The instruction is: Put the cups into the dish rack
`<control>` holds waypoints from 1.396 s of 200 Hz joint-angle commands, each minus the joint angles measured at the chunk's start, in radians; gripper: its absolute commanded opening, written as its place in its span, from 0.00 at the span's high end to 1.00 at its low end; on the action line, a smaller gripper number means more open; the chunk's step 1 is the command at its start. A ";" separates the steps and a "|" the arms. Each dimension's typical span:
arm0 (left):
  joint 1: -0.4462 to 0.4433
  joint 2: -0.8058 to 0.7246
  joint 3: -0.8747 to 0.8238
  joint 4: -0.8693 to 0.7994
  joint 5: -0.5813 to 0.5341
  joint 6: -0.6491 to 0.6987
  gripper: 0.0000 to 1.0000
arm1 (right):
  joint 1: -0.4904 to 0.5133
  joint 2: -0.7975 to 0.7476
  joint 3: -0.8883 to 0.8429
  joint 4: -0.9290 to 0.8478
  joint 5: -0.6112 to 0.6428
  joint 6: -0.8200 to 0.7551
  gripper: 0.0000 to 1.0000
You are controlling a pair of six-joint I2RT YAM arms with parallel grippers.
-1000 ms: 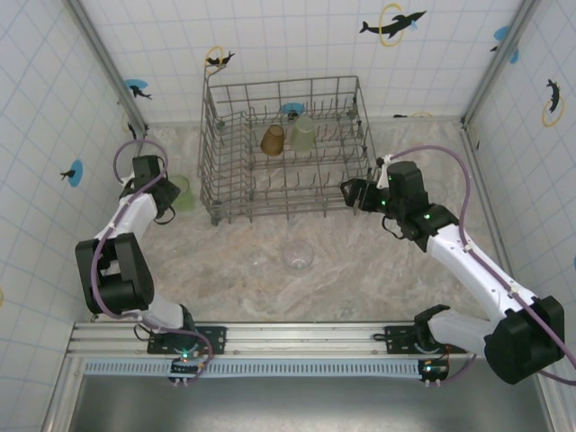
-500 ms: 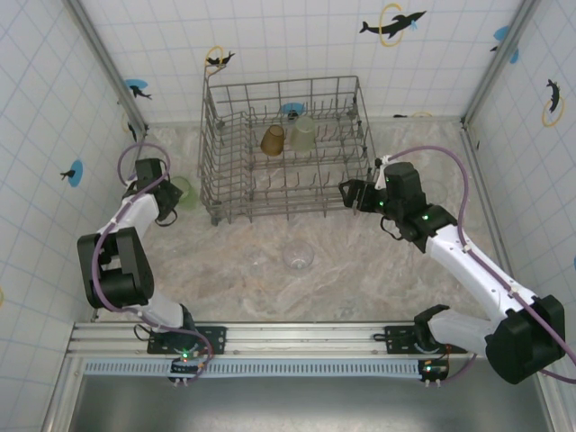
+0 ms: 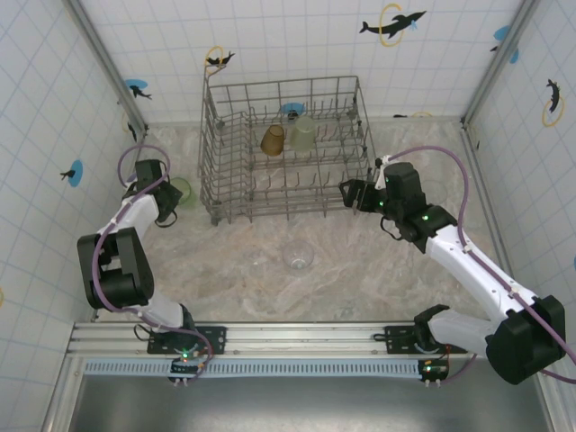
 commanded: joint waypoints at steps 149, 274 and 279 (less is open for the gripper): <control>0.006 -0.145 0.110 0.110 0.076 0.007 1.00 | 0.010 -0.019 0.032 -0.015 -0.006 0.005 0.01; 0.006 -0.212 0.022 0.450 0.233 -0.102 1.00 | 0.030 0.011 0.022 -0.008 -0.001 0.042 0.01; 0.006 -0.212 0.022 0.460 0.236 -0.106 1.00 | 0.031 0.012 0.021 -0.007 -0.002 0.043 0.01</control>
